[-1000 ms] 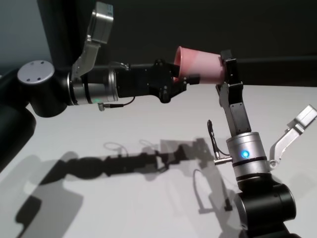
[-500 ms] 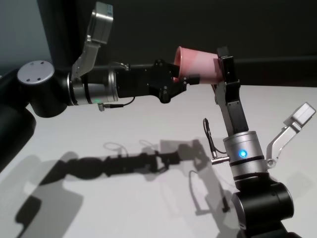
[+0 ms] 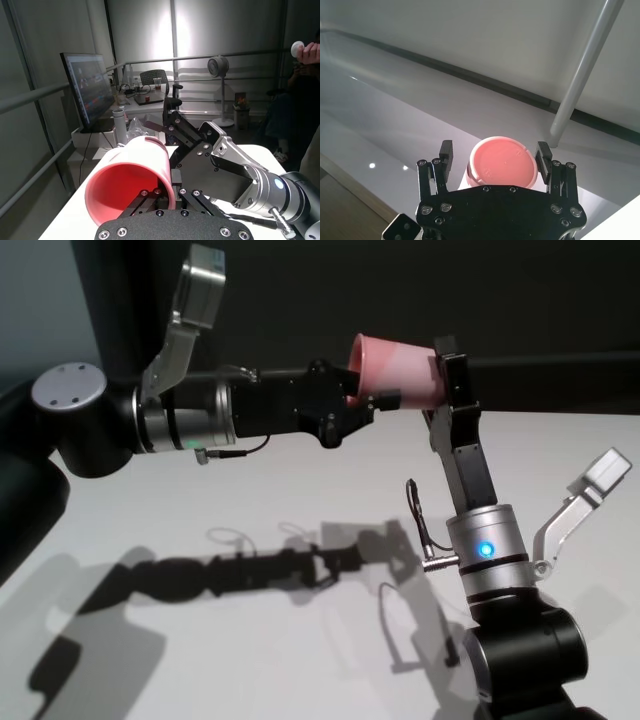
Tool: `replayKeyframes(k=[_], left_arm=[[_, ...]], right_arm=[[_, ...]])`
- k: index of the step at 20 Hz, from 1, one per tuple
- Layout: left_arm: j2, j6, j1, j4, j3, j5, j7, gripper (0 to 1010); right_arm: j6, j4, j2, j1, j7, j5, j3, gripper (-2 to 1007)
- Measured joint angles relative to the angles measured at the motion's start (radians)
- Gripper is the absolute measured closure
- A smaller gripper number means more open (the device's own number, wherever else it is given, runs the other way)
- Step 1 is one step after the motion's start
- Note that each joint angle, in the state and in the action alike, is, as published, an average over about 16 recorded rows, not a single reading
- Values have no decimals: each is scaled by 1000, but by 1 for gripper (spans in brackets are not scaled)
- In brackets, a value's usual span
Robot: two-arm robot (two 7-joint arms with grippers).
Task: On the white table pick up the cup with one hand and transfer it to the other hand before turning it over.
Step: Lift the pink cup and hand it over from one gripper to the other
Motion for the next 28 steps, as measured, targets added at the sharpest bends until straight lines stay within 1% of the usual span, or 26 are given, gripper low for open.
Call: replayKeyframes(k=[7,18,28], left_arm=[[0,0,0,0,0,0,0,964],[0,0,0,0,0,0,0,964],[0,0,0,0,0,0,0,964]], right_arm=[[-11,6,8,3,-6,13,-13,3],[-26,11,27,7,-6,35,-34,3],[-31,11,38,8,-6,42,-42,3]])
